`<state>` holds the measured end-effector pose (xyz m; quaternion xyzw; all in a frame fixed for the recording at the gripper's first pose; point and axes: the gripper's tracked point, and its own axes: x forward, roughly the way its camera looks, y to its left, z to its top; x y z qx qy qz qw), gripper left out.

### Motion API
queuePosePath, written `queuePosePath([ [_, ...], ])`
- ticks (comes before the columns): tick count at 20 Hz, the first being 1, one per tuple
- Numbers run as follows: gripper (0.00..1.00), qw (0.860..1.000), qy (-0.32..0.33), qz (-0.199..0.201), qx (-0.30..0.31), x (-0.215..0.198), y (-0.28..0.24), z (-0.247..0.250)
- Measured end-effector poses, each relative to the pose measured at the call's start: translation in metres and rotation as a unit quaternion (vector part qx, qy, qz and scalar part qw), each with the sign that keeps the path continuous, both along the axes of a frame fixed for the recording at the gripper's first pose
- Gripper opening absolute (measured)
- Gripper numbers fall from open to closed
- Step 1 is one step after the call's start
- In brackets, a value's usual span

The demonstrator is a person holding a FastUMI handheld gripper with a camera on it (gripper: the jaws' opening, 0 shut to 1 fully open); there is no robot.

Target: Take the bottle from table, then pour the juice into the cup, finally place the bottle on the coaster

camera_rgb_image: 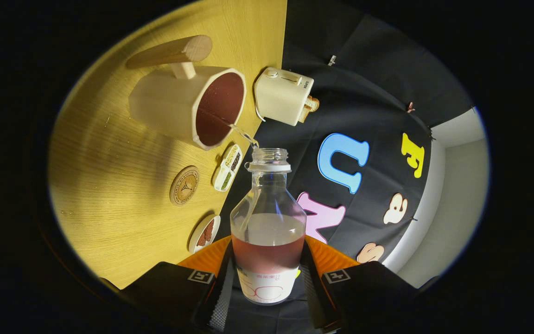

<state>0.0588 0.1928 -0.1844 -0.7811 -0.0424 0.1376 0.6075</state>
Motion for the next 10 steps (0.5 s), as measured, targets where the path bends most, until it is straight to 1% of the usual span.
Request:
queuePosePath([
  [5, 0.70, 1.000, -0.007, 0.008, -0.011, 0.0030, -0.0003, 0.0017],
  [10, 0.70, 0.999, -0.014, 0.024, -0.025, 0.0050, 0.0044, 0.0033],
])
